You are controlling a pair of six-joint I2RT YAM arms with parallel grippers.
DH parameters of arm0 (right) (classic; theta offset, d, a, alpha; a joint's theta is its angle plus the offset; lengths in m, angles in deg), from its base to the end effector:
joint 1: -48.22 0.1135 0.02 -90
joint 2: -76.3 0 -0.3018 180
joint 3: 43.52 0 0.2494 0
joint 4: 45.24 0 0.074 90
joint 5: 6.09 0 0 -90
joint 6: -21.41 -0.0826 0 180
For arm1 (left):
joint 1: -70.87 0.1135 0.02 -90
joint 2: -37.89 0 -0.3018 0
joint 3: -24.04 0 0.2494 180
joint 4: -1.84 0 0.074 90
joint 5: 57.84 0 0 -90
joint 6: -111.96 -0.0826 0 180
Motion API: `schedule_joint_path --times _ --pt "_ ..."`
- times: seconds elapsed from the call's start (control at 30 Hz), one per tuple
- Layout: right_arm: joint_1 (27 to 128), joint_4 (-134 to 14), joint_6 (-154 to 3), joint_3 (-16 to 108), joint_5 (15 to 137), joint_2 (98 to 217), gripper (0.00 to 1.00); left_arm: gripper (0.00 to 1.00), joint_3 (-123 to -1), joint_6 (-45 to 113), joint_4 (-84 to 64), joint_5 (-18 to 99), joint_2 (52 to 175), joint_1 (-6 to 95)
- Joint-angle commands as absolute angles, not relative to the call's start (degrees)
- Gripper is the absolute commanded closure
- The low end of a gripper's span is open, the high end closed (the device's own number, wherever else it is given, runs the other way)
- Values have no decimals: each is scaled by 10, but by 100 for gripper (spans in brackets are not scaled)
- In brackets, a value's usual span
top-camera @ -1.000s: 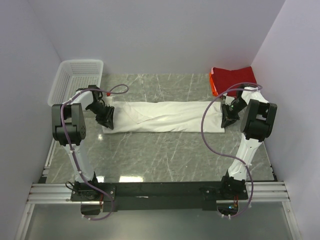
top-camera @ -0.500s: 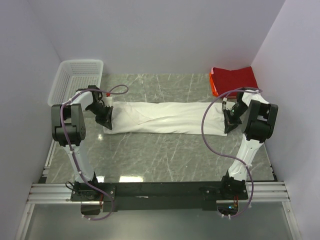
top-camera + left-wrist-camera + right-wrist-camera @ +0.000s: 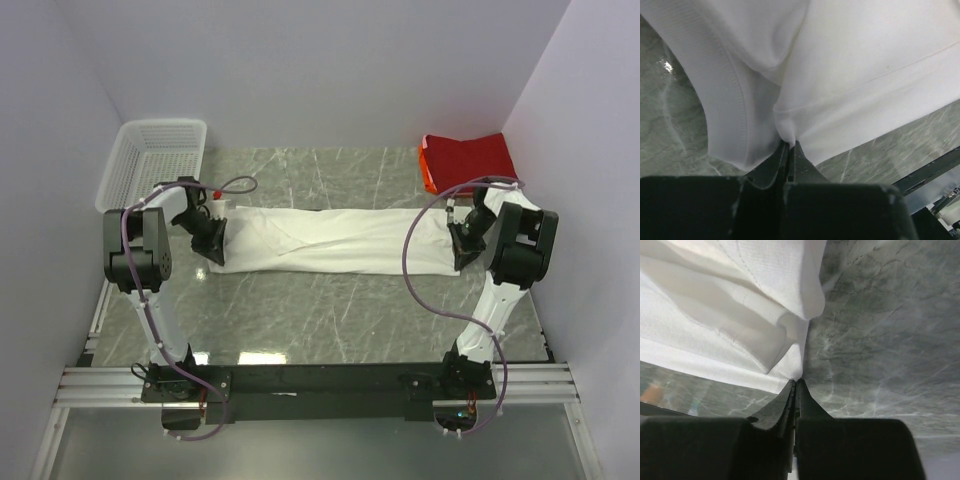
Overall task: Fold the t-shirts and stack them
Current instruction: Fold the tshirt
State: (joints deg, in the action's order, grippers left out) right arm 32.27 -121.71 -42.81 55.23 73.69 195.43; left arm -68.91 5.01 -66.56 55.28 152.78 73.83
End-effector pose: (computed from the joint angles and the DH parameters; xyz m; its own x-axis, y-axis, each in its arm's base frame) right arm 0.3715 -0.0909 0.1361 -0.9861 -0.1633 0.0308 -0.1533 0.9655 0.2105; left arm 0.3786 -0.0129 0.1441 -0.9698 0.2183 -0.1088 0.2435 0.8935 -0.3773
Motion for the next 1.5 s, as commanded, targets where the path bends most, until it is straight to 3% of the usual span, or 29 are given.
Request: schedule_joint_path --times 0.0,0.03,0.07,0.13,0.2,0.4,0.53,0.57,0.63,0.73,0.93,1.07,1.47 --pt "318 -1187 -392 561 777 1942 93 97 -689 51 -663 560 1509 737" --pt "317 -1213 -389 568 748 1936 85 92 -695 46 -668 575 1506 738" --pt "318 -1226 -384 582 725 1928 71 78 -703 43 -668 590 1490 737" --pt "317 -1255 -361 592 677 1896 56 68 -708 29 -664 637 1465 738" --pt "317 -1270 -340 610 649 1873 54 60 -713 20 -650 667 1426 738" --pt "333 -1299 -324 668 525 1837 67 59 -693 10 -560 769 1367 728" --pt "358 -1273 -359 664 486 1850 83 65 -665 20 -512 743 1380 682" --pt "371 -1267 -369 653 486 1855 84 71 -650 24 -499 718 1379 673" --pt "382 -1250 -375 631 493 1862 87 66 -606 25 -431 695 1359 644" --pt "400 -1212 -395 591 505 1862 88 50 -551 -25 -353 684 1329 604" --pt "421 -1158 -449 539 521 1877 89 48 -479 -160 -243 691 1296 576" --pt "422 -1142 -471 528 519 1895 89 40 -452 -245 -197 676 1291 572" --pt "422 -1137 -486 519 524 1898 89 39 -416 -432 -177 660 1320 550"
